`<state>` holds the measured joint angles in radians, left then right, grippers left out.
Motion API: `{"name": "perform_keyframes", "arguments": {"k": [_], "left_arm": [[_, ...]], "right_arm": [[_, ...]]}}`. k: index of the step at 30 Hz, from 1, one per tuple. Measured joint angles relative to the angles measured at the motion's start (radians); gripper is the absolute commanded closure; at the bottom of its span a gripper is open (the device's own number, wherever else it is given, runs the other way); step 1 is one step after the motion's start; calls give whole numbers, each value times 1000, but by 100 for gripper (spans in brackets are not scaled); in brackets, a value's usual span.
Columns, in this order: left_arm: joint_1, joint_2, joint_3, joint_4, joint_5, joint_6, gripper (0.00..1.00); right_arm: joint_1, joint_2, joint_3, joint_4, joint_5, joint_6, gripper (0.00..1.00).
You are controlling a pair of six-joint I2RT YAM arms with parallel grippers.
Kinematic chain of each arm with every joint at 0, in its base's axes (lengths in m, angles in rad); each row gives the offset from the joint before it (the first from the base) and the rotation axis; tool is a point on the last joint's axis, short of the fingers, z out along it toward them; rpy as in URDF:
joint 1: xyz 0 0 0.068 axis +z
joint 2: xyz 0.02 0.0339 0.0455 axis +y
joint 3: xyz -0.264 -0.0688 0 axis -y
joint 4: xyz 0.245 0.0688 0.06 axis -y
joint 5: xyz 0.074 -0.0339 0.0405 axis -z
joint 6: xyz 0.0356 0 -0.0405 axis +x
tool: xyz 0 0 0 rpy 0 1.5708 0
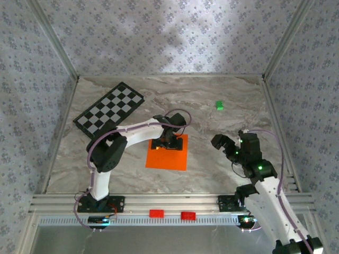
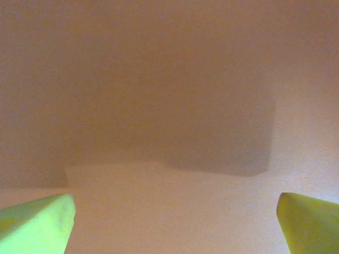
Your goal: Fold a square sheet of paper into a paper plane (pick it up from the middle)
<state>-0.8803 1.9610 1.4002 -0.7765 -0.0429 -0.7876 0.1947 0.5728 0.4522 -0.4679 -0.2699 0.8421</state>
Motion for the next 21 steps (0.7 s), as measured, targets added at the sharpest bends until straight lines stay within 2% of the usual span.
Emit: {"name": "perform_keyframes", "arguments": {"k": [11, 21], "left_arm": [[1, 39, 8, -11, -3, 1, 4], [1, 45, 0, -3, -7, -2, 4]], "right_arm": [[-12, 74, -20, 29, -84, 4, 0], [9, 98, -20, 31, -94, 2, 0]]}}
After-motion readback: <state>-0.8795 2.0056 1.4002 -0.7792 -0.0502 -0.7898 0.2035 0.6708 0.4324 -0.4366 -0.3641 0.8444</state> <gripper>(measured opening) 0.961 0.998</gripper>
